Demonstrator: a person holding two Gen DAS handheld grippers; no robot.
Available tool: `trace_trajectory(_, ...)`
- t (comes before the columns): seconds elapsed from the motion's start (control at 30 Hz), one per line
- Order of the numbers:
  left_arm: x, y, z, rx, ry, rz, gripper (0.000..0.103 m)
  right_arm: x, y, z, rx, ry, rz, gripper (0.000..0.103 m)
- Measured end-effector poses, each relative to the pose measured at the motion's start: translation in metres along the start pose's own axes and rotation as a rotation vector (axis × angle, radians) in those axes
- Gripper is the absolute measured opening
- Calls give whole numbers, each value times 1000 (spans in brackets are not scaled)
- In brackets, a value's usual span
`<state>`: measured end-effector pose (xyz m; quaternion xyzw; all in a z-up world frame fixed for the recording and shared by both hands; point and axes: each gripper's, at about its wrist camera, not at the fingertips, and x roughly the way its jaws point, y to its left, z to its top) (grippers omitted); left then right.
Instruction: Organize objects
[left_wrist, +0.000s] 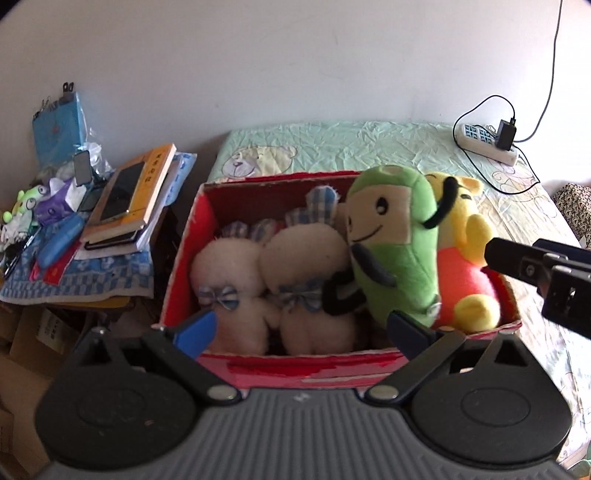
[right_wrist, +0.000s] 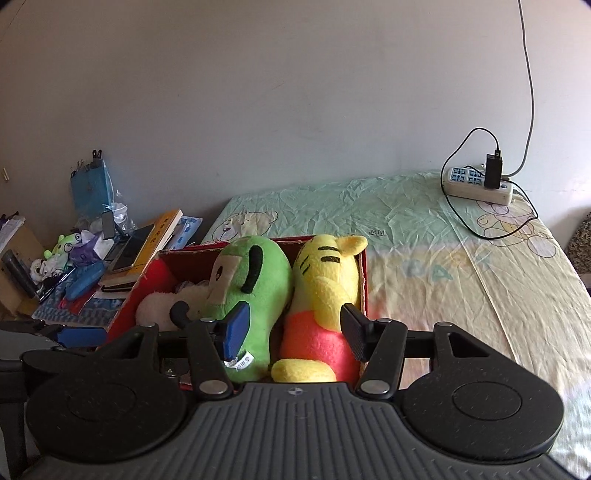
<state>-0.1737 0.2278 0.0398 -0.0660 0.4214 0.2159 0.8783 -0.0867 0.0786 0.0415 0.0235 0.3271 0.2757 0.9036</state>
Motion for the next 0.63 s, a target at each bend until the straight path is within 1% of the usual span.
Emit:
trace_trajectory(0.1,9,8,2,17,-2,11,99,2,8,-3,10,-4,-32,57)
trace_trajectory(0.27,21,22,5,16,22,-28,100,4,16,-7,27,-10,-83,58)
trace_trajectory(0.4,25,26,7,29,30,-38,100,9,20,-8,40,1,-109,59)
trace_trajectory(0.53,23,25,8,56,-8,-25,100,15,24,-7,47,6,-116,59)
trace_trajectory(0.63,21,28,11,45,-24,-37,100,19,26,-5,33,6,-112,60)
